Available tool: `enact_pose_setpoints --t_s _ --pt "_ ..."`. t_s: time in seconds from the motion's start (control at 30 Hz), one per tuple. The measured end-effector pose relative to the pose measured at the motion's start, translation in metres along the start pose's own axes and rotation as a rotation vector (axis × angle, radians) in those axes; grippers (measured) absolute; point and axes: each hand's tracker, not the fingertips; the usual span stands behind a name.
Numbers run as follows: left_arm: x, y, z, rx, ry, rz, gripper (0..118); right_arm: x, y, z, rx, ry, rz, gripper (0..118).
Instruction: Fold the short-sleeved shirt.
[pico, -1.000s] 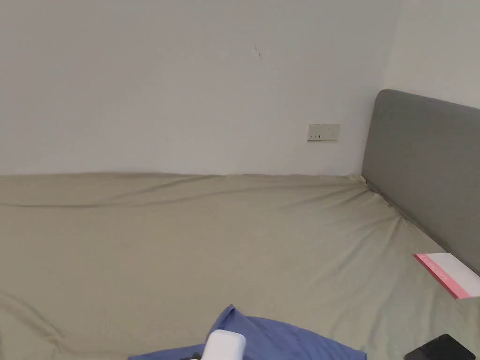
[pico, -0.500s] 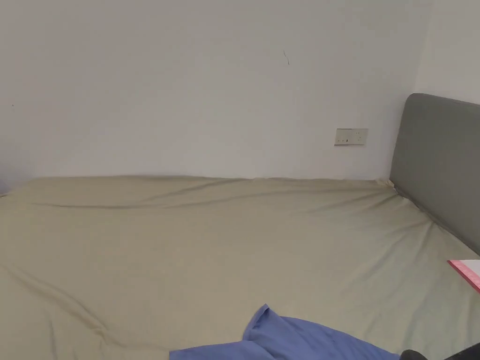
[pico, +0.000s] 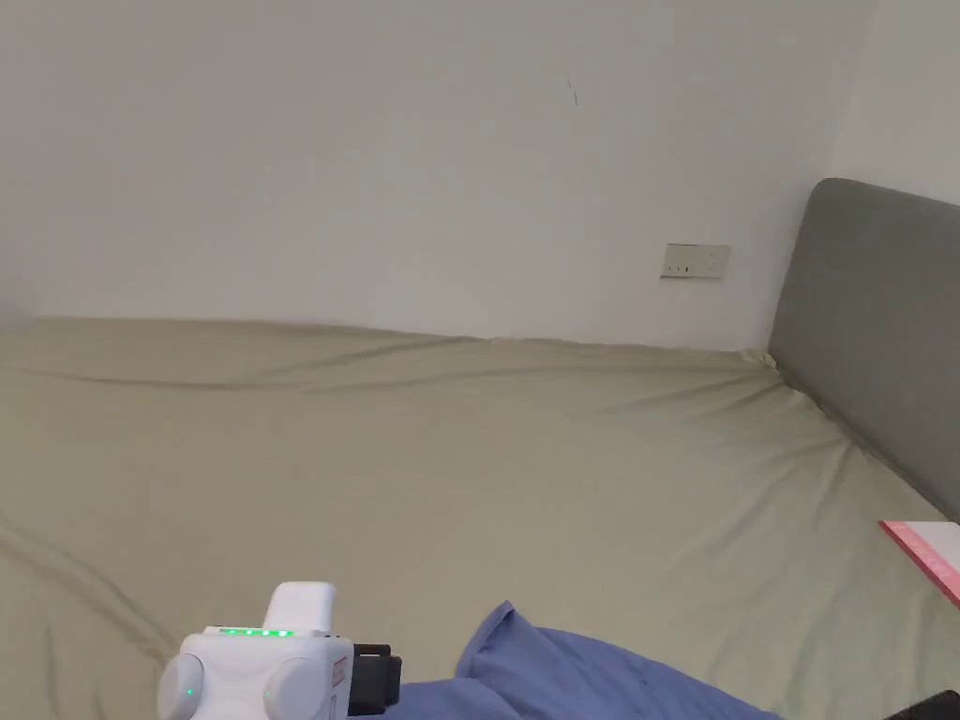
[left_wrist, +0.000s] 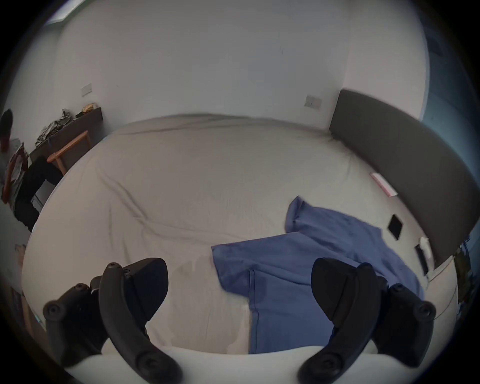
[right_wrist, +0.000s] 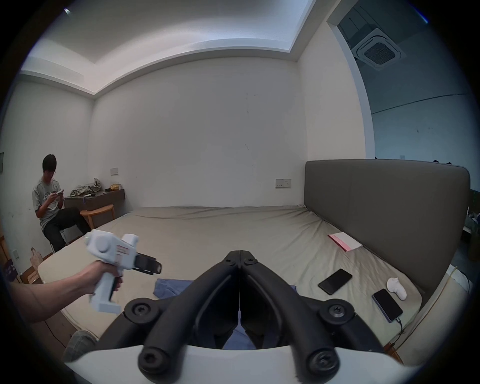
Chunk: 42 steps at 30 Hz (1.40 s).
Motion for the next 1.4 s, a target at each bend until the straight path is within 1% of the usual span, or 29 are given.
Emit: enact_pose_setpoints --t_s 0.13,0.17,0.2,0.27,0.3,0.33,0.37,0.4,0.43,0.47,0.53,0.57,0.6,0.67,0.73,0.77,0.83,0.9,0.93,0.97,1.0,1.03,1.07,1.1,1.13,1.17,1.2,1.27,1.4 --pt "0.011 -0.007 -0.079 -0.155 -0.015 0.029 110 0.018 -0.01 -0.005 -0.041 -0.062 0.009 1" --pt "0.012 -0.011 -0.1 -0.215 0.005 0.02 109 0.024 -0.012 -0.006 -0.054 -0.077 0.008 1" --pt "0.017 -0.02 -0.106 -0.272 0.039 0.0 107 0.03 -0.015 -0.007 -0.066 -0.091 0.004 1" --pt "0.019 -0.034 -0.121 -0.312 0.044 -0.013 110 0.041 -0.019 -0.008 -0.09 -0.108 -0.005 1" --pt "0.021 -0.035 -0.106 -0.198 0.032 0.015 97 0.045 -0.021 -0.008 -0.096 -0.12 -0.014 1" --pt "0.018 -0.026 -0.117 -0.224 0.031 0.009 63 0.049 -0.024 -0.008 -0.098 -0.126 -0.024 1" --pt "0.019 -0.023 -0.111 -0.195 0.002 -0.024 51 0.053 -0.028 -0.01 -0.105 -0.127 -0.035 1" --pt "0.022 -0.022 -0.101 -0.132 -0.034 -0.045 37 0.058 -0.03 -0.012 -0.116 -0.131 -0.04 1" --pt "0.026 -0.019 -0.095 -0.116 -0.036 -0.058 22 0.061 -0.032 -0.016 -0.127 -0.141 -0.044 1" --pt "0.041 -0.015 -0.083 -0.124 0.035 -0.108 4 0.065 -0.033 -0.02 -0.138 -0.14 -0.053 1" --pt "0.052 -0.017 -0.066 -0.114 -0.004 -0.153 4 0.074 -0.031 -0.029 -0.167 -0.101 -0.063 1" --pt "0.056 -0.019 -0.053 -0.082 -0.021 -0.172 4 0.077 -0.03 -0.035 -0.175 -0.085 -0.046 2" --pt "0.047 -0.017 -0.039 -0.037 -0.041 -0.171 4 0.079 -0.027 -0.041 -0.183 -0.078 -0.008 3" --pt "0.038 -0.021 0.001 0.042 -0.108 -0.126 4 0.083 -0.023 -0.056 -0.18 -0.083 0.068 8" --pt "0.024 -0.028 0.051 0.127 -0.157 -0.089 4 0.089 -0.018 -0.076 -0.201 -0.046 0.117 17" --pt "0.015 -0.035 0.077 0.173 -0.169 -0.08 4 0.092 -0.016 -0.087 -0.214 -0.029 0.134 19" --pt "-0.002 -0.052 0.122 0.237 -0.19 -0.058 4 0.097 -0.015 -0.111 -0.239 0.013 0.17 19" --pt "-0.023 -0.077 0.146 0.246 -0.166 -0.023 4 0.102 -0.019 -0.145 -0.254 0.033 0.195 20" --pt "-0.031 -0.087 0.154 0.245 -0.156 -0.008 4 0.104 -0.022 -0.165 -0.29 0.066 0.205 24" --pt "-0.04 -0.096 0.162 0.249 -0.138 0.041 4 0.107 -0.026 -0.189 -0.337 0.106 0.206 34" --pt "-0.039 -0.103 0.172 0.245 -0.139 0.072 4 0.11 -0.033 -0.216 -0.399 0.163 0.183 52" --pt "-0.044 -0.11 0.176 0.243 -0.143 0.105 4 0.11 -0.04 -0.241 -0.459 0.192 0.175 64" --pt "-0.048 -0.117 0.178 0.24 -0.143 0.148 4 0.111 -0.05 -0.269 -0.524 0.218 0.174 69" --pt "-0.052 -0.123 0.178 0.239 -0.148 0.172 4 0.11 -0.061 -0.296 -0.595 0.245 0.18 69" --pt "-0.053 -0.127 0.177 0.24 -0.141 0.173 4 0.107 -0.071 -0.317 -0.643 0.241 0.186 69" --pt "-0.055 -0.129 0.173 0.234 -0.135 0.17 4 0.101 -0.083 -0.339 -0.678 0.201 0.209 69" --pt "-0.055 -0.131 0.17 0.23 -0.118 0.173 4 0.096 -0.094 -0.358 -0.694 0.174 0.232 69" --pt "-0.057 -0.131 0.165 0.221 -0.114 0.184 4 0.087 -0.113 -0.39 -0.743 0.189 0.249 69" --pt "-0.055 -0.127 0.156 0.218 -0.093 0.17 4 0.07 -0.15 -0.432 -0.811 0.16 0.245 69"
